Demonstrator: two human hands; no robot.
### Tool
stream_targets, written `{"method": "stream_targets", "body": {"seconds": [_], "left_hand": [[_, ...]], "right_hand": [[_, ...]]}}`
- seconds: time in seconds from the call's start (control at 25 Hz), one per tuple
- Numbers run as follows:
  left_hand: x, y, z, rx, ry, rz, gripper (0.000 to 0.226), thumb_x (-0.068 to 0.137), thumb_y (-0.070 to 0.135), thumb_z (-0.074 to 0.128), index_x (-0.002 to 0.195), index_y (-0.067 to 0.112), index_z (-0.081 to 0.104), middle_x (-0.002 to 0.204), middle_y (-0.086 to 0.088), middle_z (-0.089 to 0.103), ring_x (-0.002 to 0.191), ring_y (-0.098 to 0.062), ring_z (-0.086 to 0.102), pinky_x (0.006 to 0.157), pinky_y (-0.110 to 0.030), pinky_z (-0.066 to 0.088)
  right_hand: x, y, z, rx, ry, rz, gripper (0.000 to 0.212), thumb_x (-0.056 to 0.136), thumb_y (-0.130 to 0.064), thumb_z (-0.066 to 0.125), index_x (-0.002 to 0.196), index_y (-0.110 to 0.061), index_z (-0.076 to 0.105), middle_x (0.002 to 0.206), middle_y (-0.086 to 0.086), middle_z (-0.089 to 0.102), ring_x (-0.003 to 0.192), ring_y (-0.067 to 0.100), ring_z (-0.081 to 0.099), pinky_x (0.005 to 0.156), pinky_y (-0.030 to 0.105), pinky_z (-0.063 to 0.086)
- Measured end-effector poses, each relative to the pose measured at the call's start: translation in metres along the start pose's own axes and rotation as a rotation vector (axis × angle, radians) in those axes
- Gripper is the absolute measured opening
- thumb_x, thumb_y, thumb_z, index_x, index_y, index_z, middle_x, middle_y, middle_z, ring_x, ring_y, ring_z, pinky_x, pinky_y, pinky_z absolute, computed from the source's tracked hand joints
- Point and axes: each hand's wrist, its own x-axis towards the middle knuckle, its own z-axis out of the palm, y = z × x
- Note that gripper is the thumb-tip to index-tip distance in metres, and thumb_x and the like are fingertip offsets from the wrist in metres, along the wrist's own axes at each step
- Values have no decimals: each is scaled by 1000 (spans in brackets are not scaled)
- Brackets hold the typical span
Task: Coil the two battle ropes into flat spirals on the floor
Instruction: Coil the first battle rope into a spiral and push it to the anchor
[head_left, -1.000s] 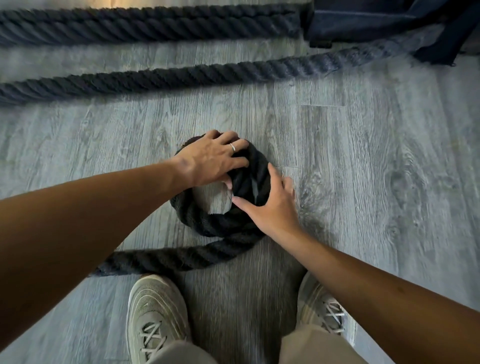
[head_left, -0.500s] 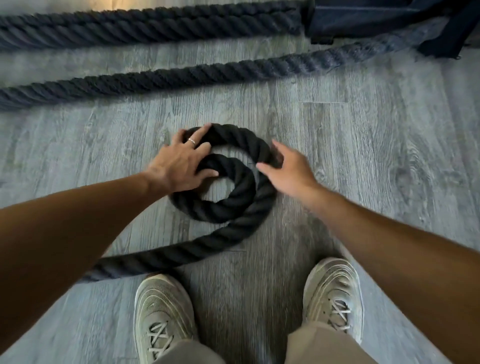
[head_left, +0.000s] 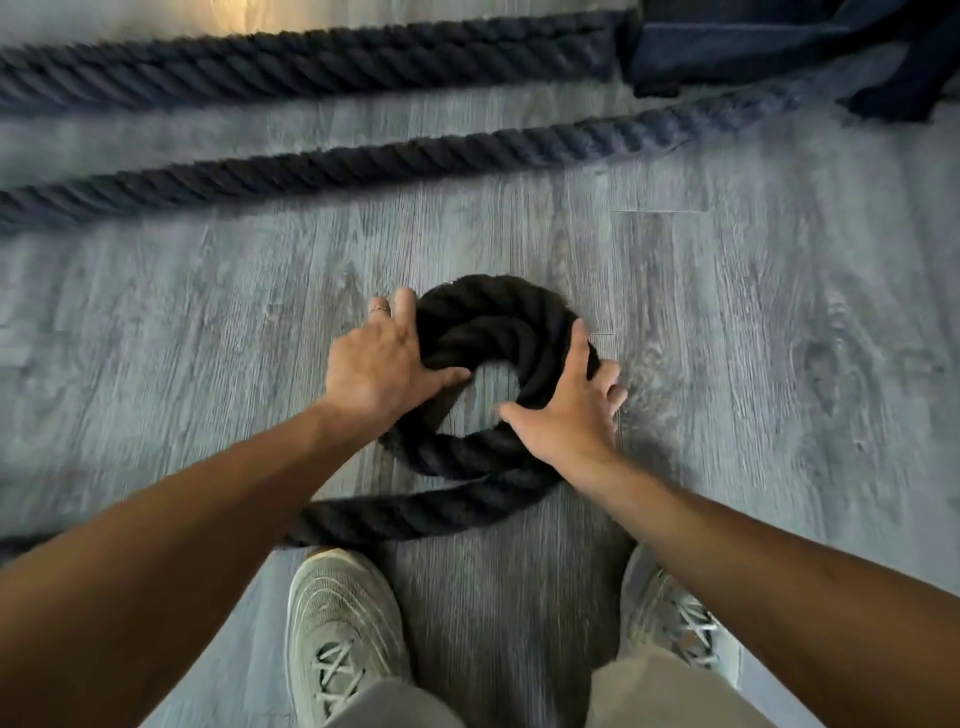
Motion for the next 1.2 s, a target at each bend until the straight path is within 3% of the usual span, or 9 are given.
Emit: {"method": "stream_targets", "body": {"seconds": [0.16,0.28,0.36,0.44,0.64,0.8,0.96,1.08,1.2], "left_hand": [[37,-6,-18,-1,-137,173,136,47,92,64,151,42,-7,150,-18,33,132,-45,39,93,-58,47],[53,-6,-23,-60,-143,312,109,62,80,65,150,40,14,133,-16,48,113,-43,55,90,-52,51],[47,-7,-21,12,-61,222,95,71,81,55,146,33,22,121,-18,53,90,-41,64,72,-46,54],[39,-7,-16,106,-52,133,93,74,85,46,145,29,23,127,-23,52,80,-39,66,60,-39,51],[36,-10,-12,109,-60,114,98,77,86,39,150,27,13,141,-28,42,94,-41,65,62,-38,46],[34,-4,-15,129,-129,90,101,77,86,39,154,27,9,147,-28,37,99,-43,64,65,-39,51],[13,-13,-19,-23,-167,-3,94,81,79,49,147,18,21,132,-28,50,112,-45,58,85,-47,53],[-28,-23,-2,-137,-236,-218,116,66,94,42,141,7,25,104,-21,66,100,-38,65,76,-39,46],[-26,-27,2,-115,-306,-318,127,55,102,30,141,8,25,113,-20,65,107,-37,64,80,-41,45]], "right_hand": [[18,-9,2,-100,-40,-176,117,73,-42,77,153,-51,-8,146,4,15,135,38,16,107,60,39],[49,-29,-9,-312,-188,-350,120,72,-43,80,156,-47,-7,150,10,17,135,37,21,107,55,40],[70,-43,-26,-408,-245,-431,121,72,-46,79,158,-44,-6,155,9,20,141,39,20,110,54,39],[74,-50,-34,-448,-192,-473,123,70,-52,79,159,-39,-6,158,6,21,146,40,15,111,58,36],[-2,-10,12,-220,10,-111,135,62,-69,77,153,-42,-19,157,10,8,137,38,16,106,60,34],[-11,4,28,-62,74,-83,121,70,-59,72,152,-48,-17,144,6,12,127,33,17,102,57,42],[19,1,5,-167,-62,-286,119,71,-52,75,153,-52,-11,143,4,14,129,33,21,101,48,44],[56,-14,-24,-413,-291,-492,117,71,-48,78,153,-57,-6,143,4,20,133,32,24,102,48,45],[71,-31,-33,-517,-366,-575,115,71,-44,78,150,-62,-3,150,4,21,138,37,22,100,51,46]]}}
